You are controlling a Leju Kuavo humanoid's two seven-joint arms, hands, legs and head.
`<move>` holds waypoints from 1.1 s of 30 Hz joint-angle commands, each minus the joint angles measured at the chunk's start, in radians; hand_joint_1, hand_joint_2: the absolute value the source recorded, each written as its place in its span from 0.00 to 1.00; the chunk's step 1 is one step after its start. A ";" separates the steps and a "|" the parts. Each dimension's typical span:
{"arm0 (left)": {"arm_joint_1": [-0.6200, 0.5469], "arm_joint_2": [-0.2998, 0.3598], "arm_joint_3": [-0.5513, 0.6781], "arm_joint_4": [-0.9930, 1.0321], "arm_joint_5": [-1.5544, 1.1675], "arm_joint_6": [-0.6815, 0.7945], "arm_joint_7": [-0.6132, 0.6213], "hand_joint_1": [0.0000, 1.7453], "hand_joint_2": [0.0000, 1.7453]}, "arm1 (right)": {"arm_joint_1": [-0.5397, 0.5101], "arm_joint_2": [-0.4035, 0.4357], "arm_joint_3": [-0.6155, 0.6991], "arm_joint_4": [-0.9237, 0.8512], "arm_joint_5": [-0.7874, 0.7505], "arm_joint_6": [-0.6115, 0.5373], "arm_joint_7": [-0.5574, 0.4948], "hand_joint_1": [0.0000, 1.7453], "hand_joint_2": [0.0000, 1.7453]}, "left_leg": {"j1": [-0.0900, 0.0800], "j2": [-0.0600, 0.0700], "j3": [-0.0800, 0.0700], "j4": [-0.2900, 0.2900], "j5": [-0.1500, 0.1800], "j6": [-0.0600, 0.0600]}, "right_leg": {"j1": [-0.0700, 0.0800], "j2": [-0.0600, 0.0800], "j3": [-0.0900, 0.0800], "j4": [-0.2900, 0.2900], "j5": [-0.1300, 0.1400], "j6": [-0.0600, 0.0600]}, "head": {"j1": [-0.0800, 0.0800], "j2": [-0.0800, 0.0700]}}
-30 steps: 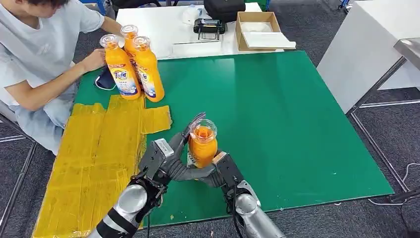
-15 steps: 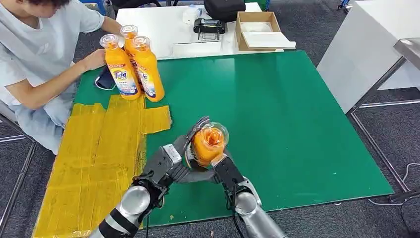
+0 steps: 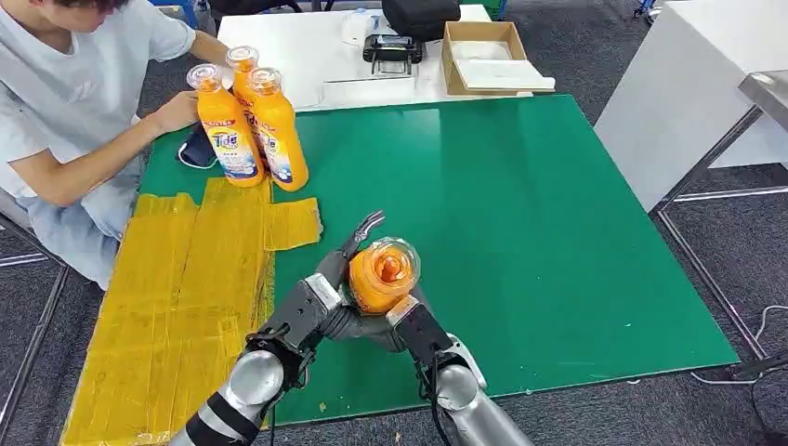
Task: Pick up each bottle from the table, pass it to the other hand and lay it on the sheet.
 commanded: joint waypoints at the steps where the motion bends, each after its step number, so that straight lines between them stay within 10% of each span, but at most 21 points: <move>1: -0.008 0.006 0.011 0.016 0.093 -0.026 0.001 0.00 1.00 | -0.044 -0.013 0.057 0.091 -0.002 0.010 0.002 1.00 1.00 | 0.001 0.001 0.003 0.000 -0.002 -0.002 | 0.001 0.000 0.004 -0.001 -0.001 -0.002 | 0.000 0.000; 2: -0.005 0.005 0.014 0.010 0.110 -0.026 -0.001 0.00 1.00 | -0.045 -0.009 0.059 0.110 -0.004 0.010 0.004 1.00 1.00 | 0.002 0.001 0.005 0.000 -0.003 -0.003 | 0.002 0.000 0.005 -0.001 -0.002 -0.003 | 0.000 0.000; 3: -0.001 0.004 0.015 0.007 0.119 -0.026 -0.002 0.96 1.00 | -0.045 -0.006 0.058 0.119 -0.006 0.008 0.004 1.00 1.00 | 0.001 0.001 0.003 0.000 -0.001 -0.002 | 0.001 0.000 0.003 -0.001 -0.001 -0.002 | 0.000 0.000; 4: 0.001 0.006 0.011 0.003 0.120 -0.026 -0.002 1.00 1.00 | -0.044 -0.005 0.058 0.127 -0.008 0.005 0.004 1.00 1.00 | 0.001 0.001 0.005 0.000 -0.003 -0.003 | 0.001 0.000 0.005 0.000 -0.002 -0.002 | 0.000 0.000; 33: 0.013 -0.002 0.035 -0.001 0.203 0.007 -0.008 1.00 1.00 | -0.026 -0.016 0.012 0.125 -0.034 -0.014 0.007 1.00 1.00 | 0.002 -0.001 0.005 0.001 -0.002 -0.003 | 0.002 -0.002 0.005 0.000 -0.002 -0.003 | 0.000 0.000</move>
